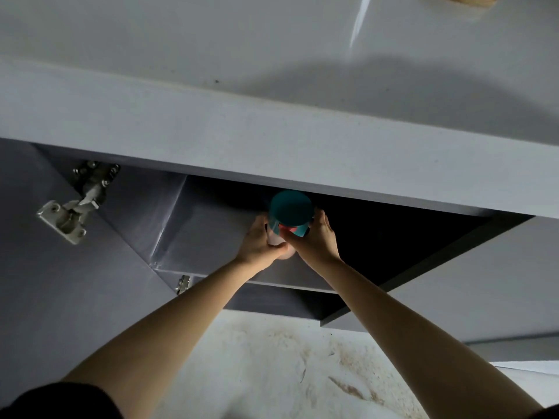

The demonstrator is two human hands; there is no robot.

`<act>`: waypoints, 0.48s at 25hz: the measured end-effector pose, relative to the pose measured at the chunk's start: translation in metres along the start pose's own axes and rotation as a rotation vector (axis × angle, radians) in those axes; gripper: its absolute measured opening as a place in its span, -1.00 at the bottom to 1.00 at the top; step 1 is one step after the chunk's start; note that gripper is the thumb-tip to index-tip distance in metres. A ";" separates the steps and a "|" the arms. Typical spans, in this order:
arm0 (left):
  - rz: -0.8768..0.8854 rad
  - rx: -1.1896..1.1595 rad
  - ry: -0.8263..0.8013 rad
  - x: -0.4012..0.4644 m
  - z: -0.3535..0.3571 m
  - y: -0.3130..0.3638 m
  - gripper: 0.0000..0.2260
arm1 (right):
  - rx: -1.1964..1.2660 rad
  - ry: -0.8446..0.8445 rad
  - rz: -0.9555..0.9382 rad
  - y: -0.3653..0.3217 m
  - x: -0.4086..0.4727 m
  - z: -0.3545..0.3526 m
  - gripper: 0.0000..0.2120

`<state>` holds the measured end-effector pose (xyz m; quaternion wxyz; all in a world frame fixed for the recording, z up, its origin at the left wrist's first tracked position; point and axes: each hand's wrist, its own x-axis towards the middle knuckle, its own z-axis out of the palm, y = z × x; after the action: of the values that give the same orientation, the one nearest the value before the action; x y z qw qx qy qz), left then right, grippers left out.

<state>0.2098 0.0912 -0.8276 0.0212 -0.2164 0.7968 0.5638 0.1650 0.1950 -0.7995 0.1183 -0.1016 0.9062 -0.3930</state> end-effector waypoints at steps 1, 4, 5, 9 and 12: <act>0.000 -0.022 0.022 -0.002 0.003 0.000 -0.52 | 0.012 0.031 0.014 0.002 -0.003 0.001 -0.36; 0.007 -0.036 0.086 -0.010 0.009 -0.002 -0.44 | 0.044 0.091 0.023 0.004 -0.014 0.005 -0.34; 0.020 -0.010 0.096 -0.014 0.011 -0.003 -0.40 | 0.043 0.105 0.017 0.003 -0.018 0.007 -0.34; 0.070 0.047 0.115 -0.040 0.011 -0.006 -0.25 | 0.047 0.152 0.005 0.000 -0.039 0.007 -0.31; 0.168 0.070 0.123 -0.068 0.002 0.007 -0.32 | 0.112 0.143 0.022 -0.013 -0.066 -0.009 -0.26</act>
<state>0.2679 0.1166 -0.8031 -0.0675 -0.1824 0.8312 0.5209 0.2259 0.2107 -0.7753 0.0633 -0.0564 0.8899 -0.4481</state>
